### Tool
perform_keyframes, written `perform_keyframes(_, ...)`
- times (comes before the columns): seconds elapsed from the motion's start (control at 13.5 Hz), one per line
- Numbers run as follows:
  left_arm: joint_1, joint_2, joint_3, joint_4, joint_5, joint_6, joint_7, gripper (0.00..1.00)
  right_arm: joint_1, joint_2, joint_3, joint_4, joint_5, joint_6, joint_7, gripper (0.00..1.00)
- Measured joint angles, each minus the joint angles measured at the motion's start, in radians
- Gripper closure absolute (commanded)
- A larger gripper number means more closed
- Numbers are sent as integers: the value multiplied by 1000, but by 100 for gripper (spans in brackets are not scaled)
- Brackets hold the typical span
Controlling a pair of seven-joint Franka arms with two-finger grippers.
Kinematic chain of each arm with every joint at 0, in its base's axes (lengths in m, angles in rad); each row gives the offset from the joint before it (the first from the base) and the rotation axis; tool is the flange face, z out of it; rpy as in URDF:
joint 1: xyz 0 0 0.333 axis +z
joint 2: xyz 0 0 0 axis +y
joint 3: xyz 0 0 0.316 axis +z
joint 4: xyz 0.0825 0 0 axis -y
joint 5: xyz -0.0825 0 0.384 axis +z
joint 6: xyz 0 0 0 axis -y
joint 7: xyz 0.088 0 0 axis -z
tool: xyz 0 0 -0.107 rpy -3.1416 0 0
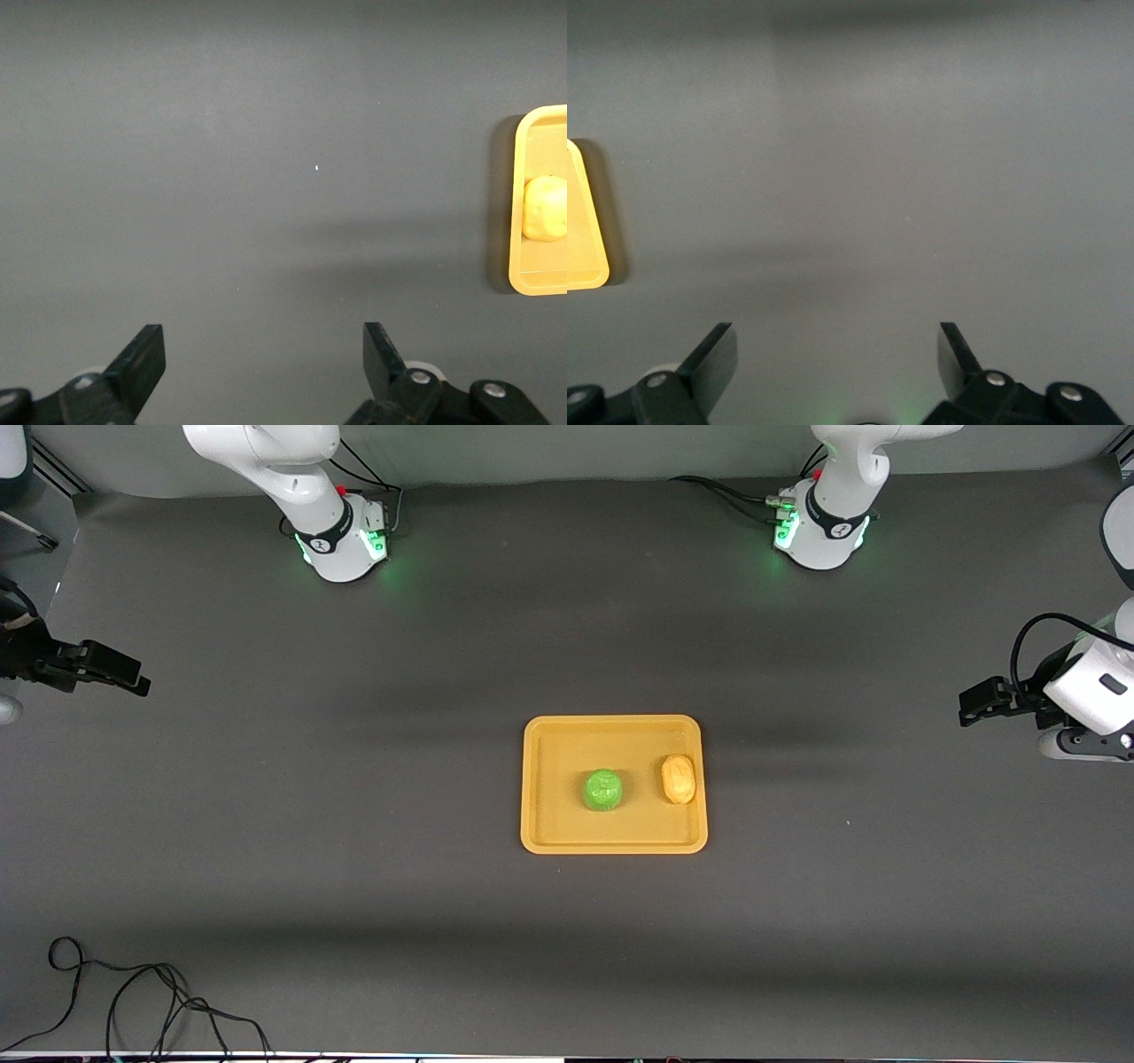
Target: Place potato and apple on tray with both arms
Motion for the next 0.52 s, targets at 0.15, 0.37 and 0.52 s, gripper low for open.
perform_keyframes(0.15,0,0,0,4,0,0,0,1,1,2,0,-8,0,2,0,0)
perform_keyframes(0.37,-2,0,-1,5,-1,0,0,1,1,9,0,-10,0,2,0,0)
perform_keyframes(0.52,-5,1,-2,5,-1,1,0,1,1,12,0,-10,0,2,0,0)
